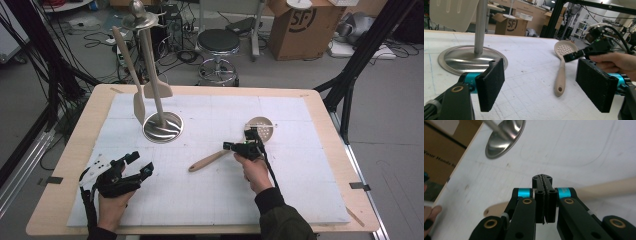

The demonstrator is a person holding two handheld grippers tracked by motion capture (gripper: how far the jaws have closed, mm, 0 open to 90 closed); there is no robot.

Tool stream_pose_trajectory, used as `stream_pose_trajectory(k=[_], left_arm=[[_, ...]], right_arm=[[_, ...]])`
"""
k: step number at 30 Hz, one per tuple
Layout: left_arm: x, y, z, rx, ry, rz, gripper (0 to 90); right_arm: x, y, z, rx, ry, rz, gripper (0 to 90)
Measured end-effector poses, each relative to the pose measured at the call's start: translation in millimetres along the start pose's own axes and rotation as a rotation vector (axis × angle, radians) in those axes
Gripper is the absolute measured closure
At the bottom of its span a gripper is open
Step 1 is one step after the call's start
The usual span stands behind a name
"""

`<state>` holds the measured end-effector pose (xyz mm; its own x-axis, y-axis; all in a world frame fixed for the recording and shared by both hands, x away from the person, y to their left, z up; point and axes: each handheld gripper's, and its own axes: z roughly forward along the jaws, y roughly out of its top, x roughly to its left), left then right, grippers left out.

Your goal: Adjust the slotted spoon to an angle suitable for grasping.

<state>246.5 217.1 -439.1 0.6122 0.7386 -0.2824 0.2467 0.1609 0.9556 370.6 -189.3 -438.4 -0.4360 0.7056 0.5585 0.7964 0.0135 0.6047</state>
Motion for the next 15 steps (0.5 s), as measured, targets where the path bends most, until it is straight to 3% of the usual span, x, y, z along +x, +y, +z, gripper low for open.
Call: stream_pose_trajectory(k=[8,15], left_arm=[[-2.1,0.4,-0.2,-0.006,-0.006,0.028,20.8],[-3.3,0.7,-0.1,-0.004,0.006,0.046,19.3]], right_arm=[[18.3,-30.2,7.9,0.064,0.076,-0.042,90.0],[29.8,-42.9,15.7,0.12,0.089,-0.079,89.7]])
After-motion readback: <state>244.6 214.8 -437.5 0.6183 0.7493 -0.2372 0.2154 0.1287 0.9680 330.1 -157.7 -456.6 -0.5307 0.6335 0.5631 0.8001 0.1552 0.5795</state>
